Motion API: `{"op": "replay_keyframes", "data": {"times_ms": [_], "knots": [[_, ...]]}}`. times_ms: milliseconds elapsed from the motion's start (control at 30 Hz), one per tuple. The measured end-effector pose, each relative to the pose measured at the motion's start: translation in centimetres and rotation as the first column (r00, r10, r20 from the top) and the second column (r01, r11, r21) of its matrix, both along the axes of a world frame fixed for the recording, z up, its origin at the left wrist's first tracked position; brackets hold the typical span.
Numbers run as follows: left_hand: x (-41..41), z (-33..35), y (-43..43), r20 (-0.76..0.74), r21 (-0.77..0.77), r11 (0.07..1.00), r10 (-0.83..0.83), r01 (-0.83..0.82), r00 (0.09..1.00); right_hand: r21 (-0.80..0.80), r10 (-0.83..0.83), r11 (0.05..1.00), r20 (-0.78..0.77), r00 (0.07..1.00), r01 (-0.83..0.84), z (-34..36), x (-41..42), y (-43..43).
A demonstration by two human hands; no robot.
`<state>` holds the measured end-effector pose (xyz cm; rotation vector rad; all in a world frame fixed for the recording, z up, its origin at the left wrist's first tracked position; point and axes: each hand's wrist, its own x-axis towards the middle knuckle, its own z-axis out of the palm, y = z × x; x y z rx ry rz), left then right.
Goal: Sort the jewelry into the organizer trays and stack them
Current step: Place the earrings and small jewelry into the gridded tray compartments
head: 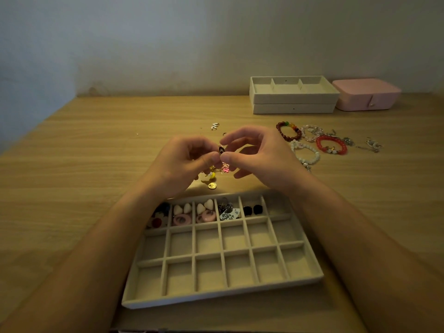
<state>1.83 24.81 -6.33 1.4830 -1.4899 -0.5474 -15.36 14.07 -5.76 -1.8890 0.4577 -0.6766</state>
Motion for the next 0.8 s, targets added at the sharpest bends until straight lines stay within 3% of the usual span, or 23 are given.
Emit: {"op": "replay_keyframes", "data": {"times_ms": [367, 533, 800], "knots": [[-0.1, 0.0, -0.1, -0.033, 0.021, 0.998, -0.050, 0.051, 0.998, 0.082, 0.044, 0.996, -0.027, 0.999, -0.042, 0.2, -0.4, 0.1], [0.3, 0.4, 0.5, -0.133, 0.049, 0.991, -0.120, 0.128, 0.984, 0.138, 0.084, 0.987, -0.019, 0.996, -0.081, 0.5, -0.3, 0.6], [-0.3, 1.9, 0.3, -0.040, 0.173, 0.985, -0.007, 0.014, 0.999, 0.098, 0.049, 0.994, -0.090, 0.995, -0.040, 2.3, -1.1, 0.5]]}}
